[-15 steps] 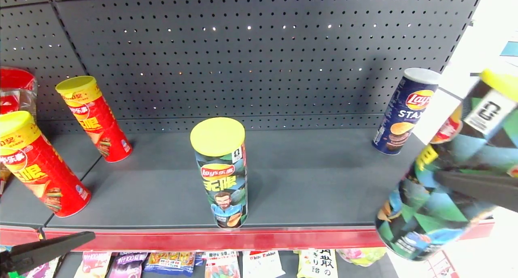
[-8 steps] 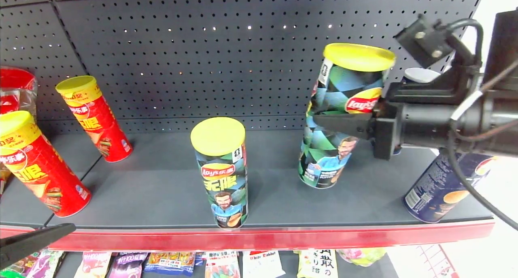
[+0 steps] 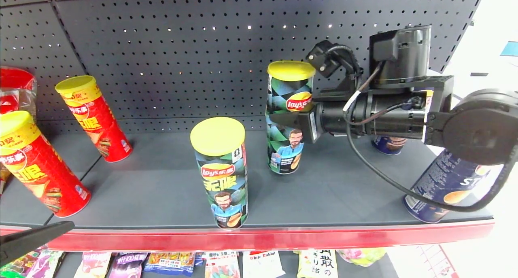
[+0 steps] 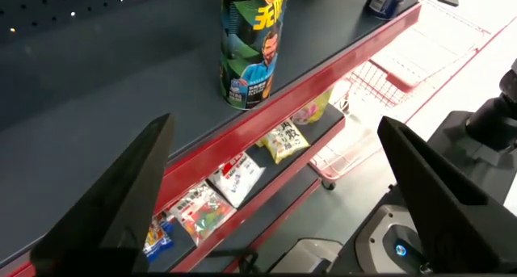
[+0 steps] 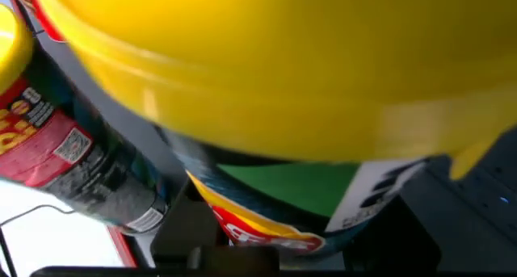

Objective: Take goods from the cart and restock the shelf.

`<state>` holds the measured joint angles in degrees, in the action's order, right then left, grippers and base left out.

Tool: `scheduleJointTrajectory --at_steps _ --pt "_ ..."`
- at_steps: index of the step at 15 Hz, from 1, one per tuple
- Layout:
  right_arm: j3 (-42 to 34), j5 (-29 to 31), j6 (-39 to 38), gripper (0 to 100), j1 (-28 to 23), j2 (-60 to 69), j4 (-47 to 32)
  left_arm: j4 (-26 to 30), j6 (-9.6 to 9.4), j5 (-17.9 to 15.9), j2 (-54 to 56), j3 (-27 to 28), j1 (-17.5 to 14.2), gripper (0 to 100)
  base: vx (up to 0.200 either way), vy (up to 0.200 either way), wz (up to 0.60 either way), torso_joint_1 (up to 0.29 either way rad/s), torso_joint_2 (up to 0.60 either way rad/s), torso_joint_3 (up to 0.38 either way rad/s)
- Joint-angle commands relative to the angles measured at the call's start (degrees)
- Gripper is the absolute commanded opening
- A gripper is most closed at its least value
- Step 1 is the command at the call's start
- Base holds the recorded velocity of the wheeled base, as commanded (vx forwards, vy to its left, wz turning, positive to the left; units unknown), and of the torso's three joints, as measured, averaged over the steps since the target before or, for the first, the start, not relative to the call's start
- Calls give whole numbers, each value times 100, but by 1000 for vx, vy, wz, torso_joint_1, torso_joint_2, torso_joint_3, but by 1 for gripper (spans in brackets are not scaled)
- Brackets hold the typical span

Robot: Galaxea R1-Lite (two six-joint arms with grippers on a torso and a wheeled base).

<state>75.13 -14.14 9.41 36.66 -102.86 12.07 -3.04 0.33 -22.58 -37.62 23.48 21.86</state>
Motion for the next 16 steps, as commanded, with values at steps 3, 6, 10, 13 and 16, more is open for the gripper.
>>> scheduleJointTrajectory --at_steps 3,6,10,13,16 --pt "248 -27 -9 0 140 -647 419 154 2 -1 -44 131 3 100 0 0 0 0 0 0" --pt "327 -36 -45 0 193 -972 753 180 2 8 -44 175 3 100 0 0 0 0 0 0" --pt "731 -27 -45 0 281 -1315 762 268 2 69 -35 254 3 100 0 0 0 0 0 0" --pt "977 -27 -45 0 333 -1517 762 268 2 78 -35 262 3 100 0 0 0 0 0 0" --pt "1162 -19 -45 0 360 -1675 762 268 2 78 -8 262 3 100 0 0 0 0 0 0"
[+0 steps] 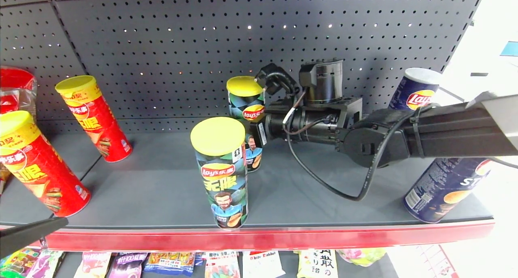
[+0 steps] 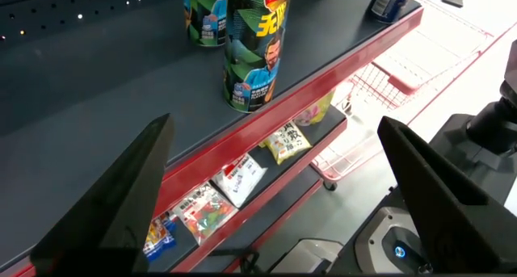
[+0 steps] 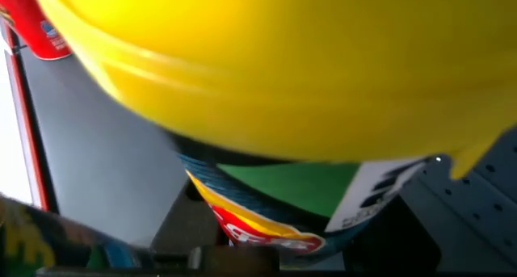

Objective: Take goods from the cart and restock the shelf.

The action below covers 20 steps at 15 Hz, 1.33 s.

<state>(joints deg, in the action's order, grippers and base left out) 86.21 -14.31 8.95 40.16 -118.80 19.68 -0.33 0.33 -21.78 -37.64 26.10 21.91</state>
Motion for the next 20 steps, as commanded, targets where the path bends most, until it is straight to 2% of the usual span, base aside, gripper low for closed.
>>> scheduleJointTrajectory --at_steps 1,7,8,11,15,17,20 --pt "124 -1 10 0 19 -161 1 -2 2 8 3 0 -2 100 0 0 0 0 0 0" --pt "62 25 10 0 10 -161 -8 7 2 -1 -6 -8 -2 100 0 0 0 0 0 0" --pt "45 25 28 100 10 -161 -8 -2 2 -1 -6 -8 -2 100 0 0 0 0 0 0" --pt "36 34 2 100 10 -135 -8 -2 2 -1 -6 -8 -2 100 0 0 0 0 0 0" --pt "-465 113 2 100 1 269 -8 -2 2 -1 -6 -8 7 100 0 0 0 0 0 0" --pt "-904 420 -25 100 -52 682 -8 7 2 8 -15 -17 -2 100 0 0 0 0 0 0" --pt "-1783 719 -148 100 -113 1456 -8 7 2 254 -94 -44 -2 100 0 0 0 0 0 0"
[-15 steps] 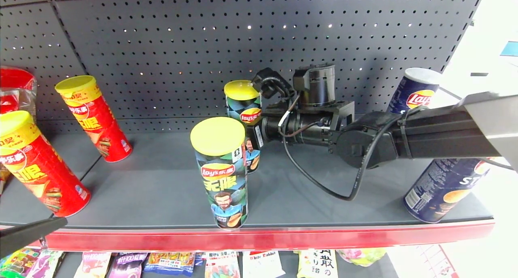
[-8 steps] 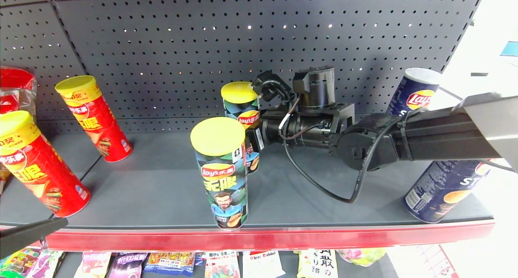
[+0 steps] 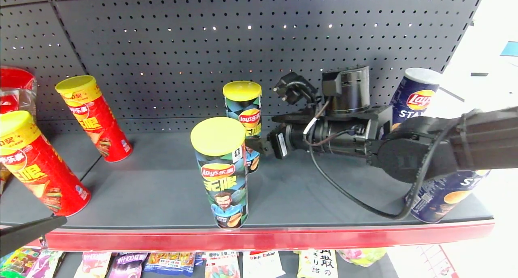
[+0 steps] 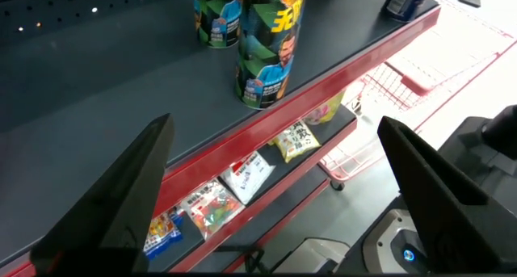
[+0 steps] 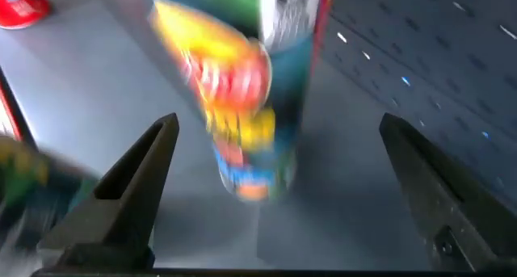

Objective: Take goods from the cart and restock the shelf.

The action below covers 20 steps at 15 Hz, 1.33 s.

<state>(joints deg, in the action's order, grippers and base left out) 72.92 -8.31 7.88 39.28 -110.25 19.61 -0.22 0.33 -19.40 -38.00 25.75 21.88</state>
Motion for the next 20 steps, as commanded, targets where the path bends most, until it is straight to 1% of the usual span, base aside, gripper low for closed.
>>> scheduleJointTrajectory --at_steps 1,2,4,7,9,10,12,14,16,17,20 --pt "-657 181 -58 100 -25 760 -2 -4 2 15 -67 -8 0 100 0 0 0 0 0 0" --pt "-1131 278 -102 100 -25 1137 -2 -4 2 32 -85 -26 0 100 0 0 0 0 0 0" --pt "-1667 322 -243 100 -25 1638 -2 -4 2 234 -199 -26 0 100 0 0 0 0 0 0" --pt "-2116 304 -304 100 18 2280 -2 -4 2 463 -322 -26 0 100 0 0 0 0 0 0" --pt "-2520 269 -304 100 238 3062 -2 66 2 938 -586 -26 0 100 0 0 0 0 0 0" --pt "-2757 269 -287 100 379 3502 -2 110 2 1069 -718 -17 9 100 0 0 0 0 0 0" --pt "-3047 313 -251 100 528 4196 -19 110 2 1140 -955 -8 0 100 0 0 0 0 0 0" --pt "-3320 383 -234 100 476 4926 -98 101 -7 1175 -1201 18 0 100 0 0 0 0 0 0" --pt "-3715 533 -243 100 282 5761 -265 83 -24 1175 -1482 106 9 100 0 0 0 0 0 0" --pt "-3909 541 -243 100 27 6253 -546 83 -24 1175 -1632 168 9 100 0 0 0 0 0 0" --pt "-4111 541 -304 100 -966 7773 -1926 66 -42 1175 -2212 396 9 100 0 0 0 0 0 0"
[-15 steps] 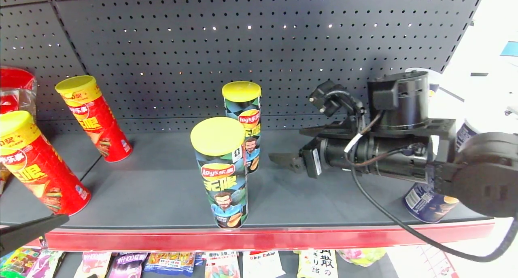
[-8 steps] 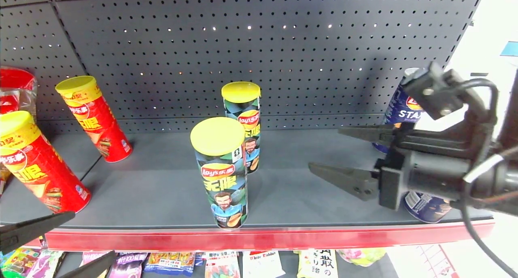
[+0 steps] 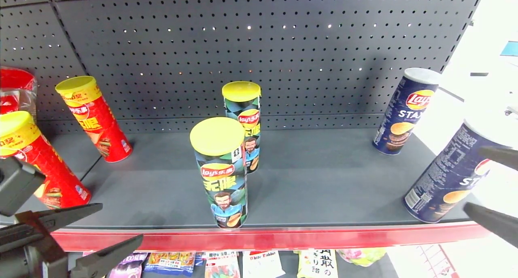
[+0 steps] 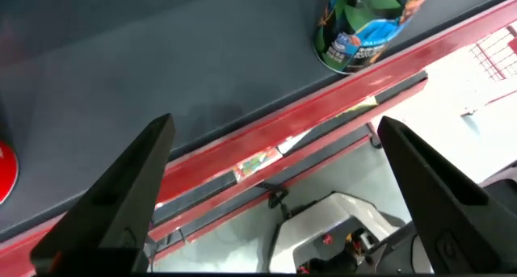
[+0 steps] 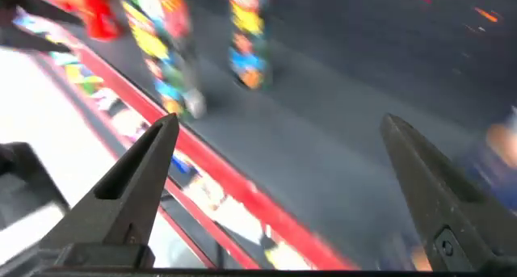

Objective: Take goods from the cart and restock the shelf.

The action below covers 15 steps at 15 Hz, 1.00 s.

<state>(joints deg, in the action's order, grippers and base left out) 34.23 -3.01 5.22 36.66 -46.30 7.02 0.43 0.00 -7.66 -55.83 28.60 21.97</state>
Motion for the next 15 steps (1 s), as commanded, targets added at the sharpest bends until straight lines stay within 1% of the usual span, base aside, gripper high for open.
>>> scheduleJointTrajectory --at_steps 1,3,4,5,6,7,10,14,15 --pt "-233 11 -91 100 -1029 1800 -1168 1 -9 1 -595 164 1 100 0 0 0 0 0 0" --pt "-250 213 -346 100 -1715 2406 -2012 -16 -18 1 -912 260 1 100 0 0 0 0 0 0" --pt "-365 310 -425 100 -1996 2644 -2267 -34 -44 1 -1070 331 9 100 0 0 0 0 0 0" --pt "-584 345 -434 100 -2189 2907 -2355 -43 -167 1 -1193 392 9 100 0 0 0 0 0 0" --pt "-734 345 -425 100 -2268 3057 -2355 -43 -255 1 -1290 410 9 100 0 0 0 0 0 0" --pt "-1032 345 -399 100 -2418 3356 -2355 -43 -387 10 -1501 480 9 100 0 0 0 0 0 0" --pt "-1270 345 -399 100 -2488 3558 -2355 -69 -387 133 -1958 726 9 100 0 0 0 0 0 0" --pt "-1375 336 -399 100 -2488 3734 -2372 -517 -396 168 -2511 911 62 100 0 0 0 0 0 0" --pt "-1402 336 -399 100 -2488 3751 -2363 -544 -396 159 -2564 919 62 100 0 0 0 0 0 0"
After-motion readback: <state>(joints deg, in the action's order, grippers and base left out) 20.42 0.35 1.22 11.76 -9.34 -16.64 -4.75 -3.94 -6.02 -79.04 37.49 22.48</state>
